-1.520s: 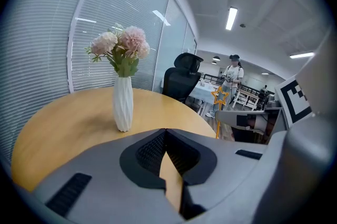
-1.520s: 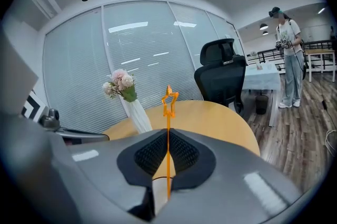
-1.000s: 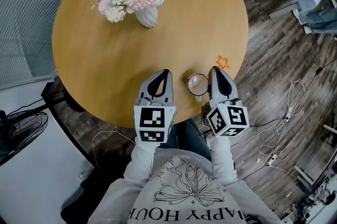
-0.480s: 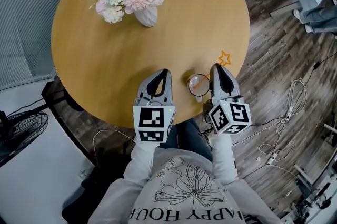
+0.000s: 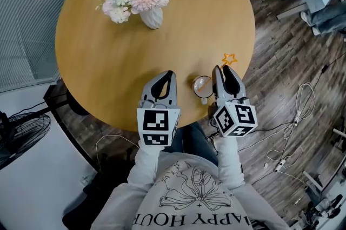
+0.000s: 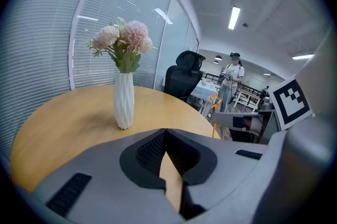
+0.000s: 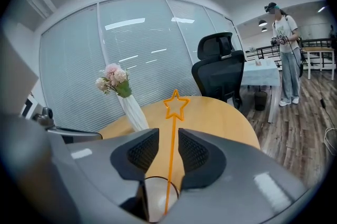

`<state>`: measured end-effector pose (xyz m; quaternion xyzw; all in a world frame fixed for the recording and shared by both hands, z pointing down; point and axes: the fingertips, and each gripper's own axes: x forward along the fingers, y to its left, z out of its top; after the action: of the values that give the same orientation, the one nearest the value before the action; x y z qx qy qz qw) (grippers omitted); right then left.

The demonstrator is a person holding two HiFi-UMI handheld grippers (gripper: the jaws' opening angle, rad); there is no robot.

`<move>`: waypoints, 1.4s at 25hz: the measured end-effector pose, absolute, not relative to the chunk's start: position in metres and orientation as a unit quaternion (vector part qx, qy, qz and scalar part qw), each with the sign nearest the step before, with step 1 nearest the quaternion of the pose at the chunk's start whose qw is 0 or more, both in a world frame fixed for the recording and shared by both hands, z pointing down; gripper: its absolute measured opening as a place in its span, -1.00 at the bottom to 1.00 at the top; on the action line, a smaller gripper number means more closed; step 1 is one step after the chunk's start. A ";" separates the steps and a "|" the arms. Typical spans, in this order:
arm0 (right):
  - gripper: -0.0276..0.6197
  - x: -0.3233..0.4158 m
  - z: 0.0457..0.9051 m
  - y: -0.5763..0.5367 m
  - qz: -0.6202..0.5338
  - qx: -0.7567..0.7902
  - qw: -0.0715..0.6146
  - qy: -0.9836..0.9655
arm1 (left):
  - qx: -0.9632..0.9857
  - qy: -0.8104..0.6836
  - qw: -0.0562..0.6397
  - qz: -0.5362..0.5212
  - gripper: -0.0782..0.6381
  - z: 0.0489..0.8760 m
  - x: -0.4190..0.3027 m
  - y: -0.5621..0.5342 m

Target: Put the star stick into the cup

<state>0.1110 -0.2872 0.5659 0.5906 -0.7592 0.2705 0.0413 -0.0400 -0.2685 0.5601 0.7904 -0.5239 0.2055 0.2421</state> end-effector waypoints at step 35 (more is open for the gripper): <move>-0.81 0.130 0.335 -0.242 0.055 0.602 -0.062 -0.794 | 0.809 -0.580 0.061 0.071 -0.76 0.344 -0.039 -0.238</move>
<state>0.1297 -0.2417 0.3350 0.6025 -0.7938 0.0550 -0.0617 -0.0393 -0.2378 0.3443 0.8095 -0.5796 0.0711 0.0610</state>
